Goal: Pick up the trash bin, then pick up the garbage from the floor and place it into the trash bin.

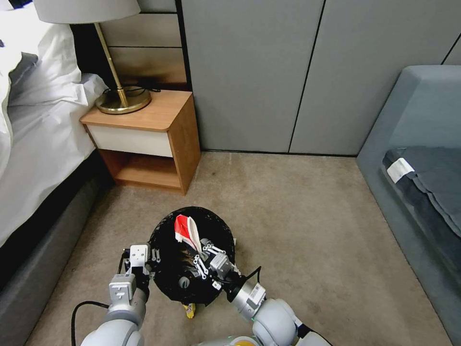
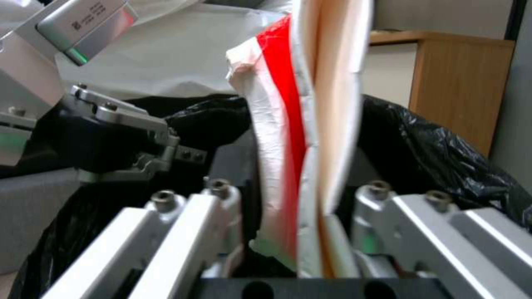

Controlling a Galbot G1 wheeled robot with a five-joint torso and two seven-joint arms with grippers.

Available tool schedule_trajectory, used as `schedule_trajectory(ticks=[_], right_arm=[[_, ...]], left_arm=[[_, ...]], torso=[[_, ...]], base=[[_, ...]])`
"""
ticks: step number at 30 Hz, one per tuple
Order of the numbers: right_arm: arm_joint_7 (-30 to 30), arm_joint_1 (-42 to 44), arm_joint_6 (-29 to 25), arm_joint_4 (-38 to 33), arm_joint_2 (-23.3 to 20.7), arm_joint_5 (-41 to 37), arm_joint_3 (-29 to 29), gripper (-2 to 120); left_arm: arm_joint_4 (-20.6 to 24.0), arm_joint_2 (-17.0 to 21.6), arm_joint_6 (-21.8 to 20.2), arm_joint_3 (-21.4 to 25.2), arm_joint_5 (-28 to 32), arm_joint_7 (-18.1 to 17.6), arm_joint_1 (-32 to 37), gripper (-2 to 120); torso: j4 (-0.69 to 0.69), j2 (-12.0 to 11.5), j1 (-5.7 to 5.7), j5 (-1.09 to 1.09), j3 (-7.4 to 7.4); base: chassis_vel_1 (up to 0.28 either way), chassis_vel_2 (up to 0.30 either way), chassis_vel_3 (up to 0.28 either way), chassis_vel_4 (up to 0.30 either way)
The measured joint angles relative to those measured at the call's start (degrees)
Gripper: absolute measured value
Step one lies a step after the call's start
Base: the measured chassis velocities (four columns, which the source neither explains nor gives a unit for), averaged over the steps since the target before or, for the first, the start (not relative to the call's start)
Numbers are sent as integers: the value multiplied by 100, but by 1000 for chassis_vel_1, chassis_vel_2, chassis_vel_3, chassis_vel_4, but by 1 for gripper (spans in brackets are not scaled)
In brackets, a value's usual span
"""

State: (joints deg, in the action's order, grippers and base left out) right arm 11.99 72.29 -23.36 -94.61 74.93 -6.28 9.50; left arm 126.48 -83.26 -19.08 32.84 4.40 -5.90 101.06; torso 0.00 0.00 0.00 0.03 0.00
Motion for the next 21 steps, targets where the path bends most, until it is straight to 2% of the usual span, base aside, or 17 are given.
schedule_trajectory(ticks=[2,3,5,6,8,9,13,14,16,21], right_arm=[[10,23,0,-18,-7,14,-11,39],[10,23,0,-18,-7,14,-11,39],[15,47,0,-54,-21,18,-18,50],[15,47,0,-54,-21,18,-18,50],[20,63,3,-90,-33,21,-25,60],[20,63,3,-90,-33,21,-25,60],[24,88,11,-146,-57,21,-39,80],[24,88,11,-146,-57,21,-39,80],[27,109,12,-185,-75,21,-49,91],[37,167,13,-316,-120,41,-70,100]], left_arm=[[2,1,0,-2,0,0,-5,0],[2,1,0,-2,0,0,-5,0],[2,2,0,-2,1,0,-14,0],[2,2,0,-2,1,0,-14,0],[2,2,0,-2,2,0,-22,0],[2,2,0,-2,2,0,-22,0],[2,4,-2,1,4,1,-40,0],[2,4,-2,1,4,1,-40,0],[2,4,-5,2,5,1,-48,0],[-23,6,-10,9,6,0,-79,0]], torso=[[0,0,0,-1,0],[0,0,0,-1,0],[0,0,0,-2,0],[0,0,0,-2,0],[0,0,0,-2,0],[0,0,0,-2,0],[0,0,0,-2,0],[0,0,0,-2,0],[0,0,0,-1,0],[0,0,0,-2,0]], base=[[0,0,0,0],[0,0,0,0],[0,0,0,0],[0,0,0,0],[0,0,0,0],[0,0,0,0],[0,0,0,0],[0,0,0,0],[0,0,0,0],[0,0,0,0]])
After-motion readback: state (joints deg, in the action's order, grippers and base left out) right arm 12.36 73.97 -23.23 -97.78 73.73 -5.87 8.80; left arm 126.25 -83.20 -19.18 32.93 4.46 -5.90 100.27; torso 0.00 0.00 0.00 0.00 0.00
